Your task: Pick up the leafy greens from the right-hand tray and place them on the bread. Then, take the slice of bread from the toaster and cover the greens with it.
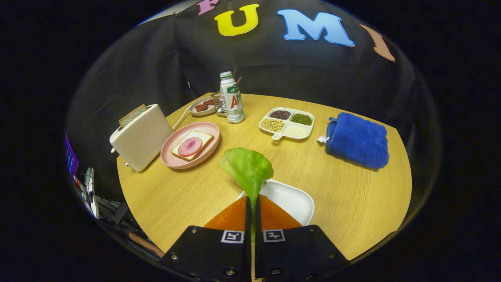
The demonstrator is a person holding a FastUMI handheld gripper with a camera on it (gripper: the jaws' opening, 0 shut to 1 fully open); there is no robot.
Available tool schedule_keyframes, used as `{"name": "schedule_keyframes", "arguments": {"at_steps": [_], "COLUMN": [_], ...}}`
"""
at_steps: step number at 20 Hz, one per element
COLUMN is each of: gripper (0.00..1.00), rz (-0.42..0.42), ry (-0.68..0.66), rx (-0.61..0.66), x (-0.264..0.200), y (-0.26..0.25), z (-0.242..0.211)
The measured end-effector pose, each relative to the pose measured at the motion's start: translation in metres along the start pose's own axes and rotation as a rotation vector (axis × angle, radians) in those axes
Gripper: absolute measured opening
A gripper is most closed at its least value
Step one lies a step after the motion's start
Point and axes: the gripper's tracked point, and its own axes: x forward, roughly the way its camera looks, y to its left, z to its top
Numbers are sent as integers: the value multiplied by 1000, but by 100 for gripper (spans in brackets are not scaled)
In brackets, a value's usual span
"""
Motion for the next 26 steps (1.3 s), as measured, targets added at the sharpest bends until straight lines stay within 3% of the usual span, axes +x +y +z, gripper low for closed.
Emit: {"name": "schedule_keyframes", "arguments": {"at_steps": [13,26], "gripper": [4,4], "rz": [209,294], "ry": [-40,7], "rx": [-85,-138], "x": [49,132], "y": [127,194], "z": [72,85]}}
